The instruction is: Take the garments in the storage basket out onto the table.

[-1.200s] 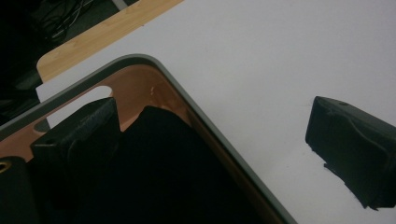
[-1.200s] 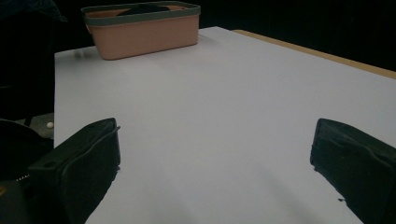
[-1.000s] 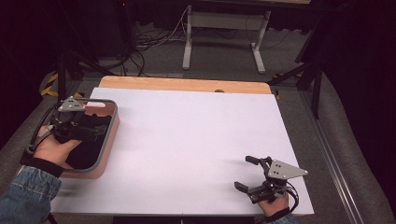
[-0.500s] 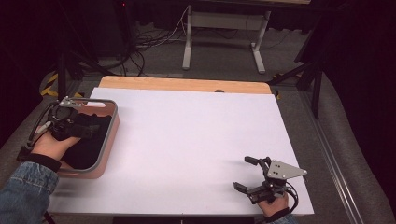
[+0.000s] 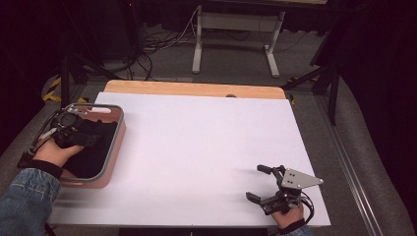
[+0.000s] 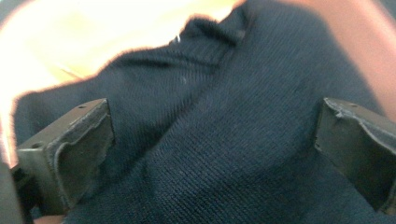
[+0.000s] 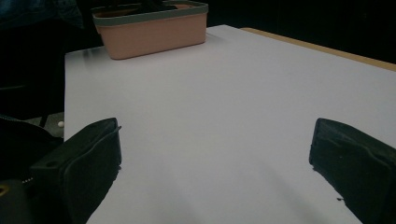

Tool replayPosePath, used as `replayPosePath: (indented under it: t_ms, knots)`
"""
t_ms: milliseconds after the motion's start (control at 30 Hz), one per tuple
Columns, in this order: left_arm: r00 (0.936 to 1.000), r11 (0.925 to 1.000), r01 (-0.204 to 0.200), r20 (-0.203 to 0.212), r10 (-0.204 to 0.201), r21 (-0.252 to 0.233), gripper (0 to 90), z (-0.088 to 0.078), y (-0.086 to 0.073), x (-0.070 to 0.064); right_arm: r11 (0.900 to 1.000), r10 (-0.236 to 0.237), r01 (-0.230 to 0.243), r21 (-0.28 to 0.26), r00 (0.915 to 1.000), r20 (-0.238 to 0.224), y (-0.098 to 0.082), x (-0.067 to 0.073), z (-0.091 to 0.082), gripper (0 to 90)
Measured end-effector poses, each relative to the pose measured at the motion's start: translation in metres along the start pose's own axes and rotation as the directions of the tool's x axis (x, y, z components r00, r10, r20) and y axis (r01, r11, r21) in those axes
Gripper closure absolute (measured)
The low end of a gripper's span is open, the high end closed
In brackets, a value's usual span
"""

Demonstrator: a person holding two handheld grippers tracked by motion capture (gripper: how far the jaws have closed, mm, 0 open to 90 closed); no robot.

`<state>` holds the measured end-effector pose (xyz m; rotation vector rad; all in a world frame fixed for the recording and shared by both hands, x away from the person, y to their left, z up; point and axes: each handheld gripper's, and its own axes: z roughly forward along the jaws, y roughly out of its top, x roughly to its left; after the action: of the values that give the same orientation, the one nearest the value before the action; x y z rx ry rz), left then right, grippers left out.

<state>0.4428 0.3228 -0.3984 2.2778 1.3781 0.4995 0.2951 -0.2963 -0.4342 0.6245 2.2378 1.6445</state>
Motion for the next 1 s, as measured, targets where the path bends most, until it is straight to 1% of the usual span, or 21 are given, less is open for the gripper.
replayPosePath:
  t_ms: [33,67,233,433,500,600,633,700,767,900,933,967,1000]
  knots:
    - [0.9998,0.9999,0.006,0.021,-0.006,0.013,0.2,0.002,-0.001,0.001,1.0,0.0,0.0,0.0,1.0,0.0,0.0,0.0,0.0,2.8]
    - [0.9988,0.9998,0.016,0.046,-0.016,0.014,0.1,0.005,-0.002,0.003,1.0,0.001,-0.001,-0.002,1.0,0.0,0.0,0.0,0.0,2.8]
    - [0.9958,0.9998,0.011,0.091,-0.012,0.015,0.0,0.012,-0.007,0.005,1.0,0.001,-0.001,-0.002,1.0,-0.002,0.0,0.0,0.0,2.8]
    - [0.9935,0.9999,0.012,0.114,-0.011,-0.006,0.0,0.015,-0.01,0.007,1.0,0.005,-0.005,-0.002,1.0,-0.008,0.0,0.0,0.0,2.8]
    - [0.9926,0.9999,0.017,0.12,-0.017,-0.001,0.0,0.016,-0.01,0.007,1.0,0.006,-0.006,0.0,0.9999,-0.009,0.0,0.0,0.001,2.8]
    - [0.9925,0.9999,0.015,0.121,-0.015,0.002,0.0,0.018,-0.01,0.006,1.0,0.007,-0.007,-0.001,0.9999,-0.009,0.0,0.0,0.001,2.8]
    - [0.9906,0.9999,0.015,0.136,-0.015,0.001,0.0,0.02,-0.012,0.006,1.0,0.007,-0.007,-0.001,0.9999,-0.009,0.0,0.0,0.001,2.8]
    - [0.9891,0.9996,0.027,0.145,-0.026,-0.003,0.0,0.022,-0.014,0.006,1.0,0.007,-0.007,-0.001,0.9999,-0.01,0.0,0.0,0.001,2.9]
    - [0.9885,0.9996,0.029,0.148,-0.029,0.0,0.0,0.023,-0.015,0.006,1.0,0.007,-0.007,-0.001,0.9999,-0.012,0.0,0.0,0.0,2.9]
    - [0.9882,0.9992,0.035,0.149,-0.037,0.019,0.1,0.025,-0.015,0.004,1.0,0.008,-0.008,-0.001,0.9999,-0.014,0.0,0.0,0.001,2.9]
    - [0.9874,0.9987,0.042,0.151,-0.046,0.03,0.5,0.025,-0.015,0.004,1.0,0.008,-0.008,-0.001,0.9999,-0.015,0.0,0.0,0.001,3.0]
    - [0.9874,0.9987,0.042,0.151,-0.046,0.03,0.9,0.025,-0.015,0.004,1.0,0.007,-0.007,-0.001,0.9999,-0.015,0.0,0.0,0.001,3.1]
    - [0.9852,0.9974,0.062,0.158,-0.067,0.035,1.5,0.025,-0.015,0.004,1.0,0.007,-0.007,-0.001,0.9998,-0.016,0.0,0.0,0.001,3.1]
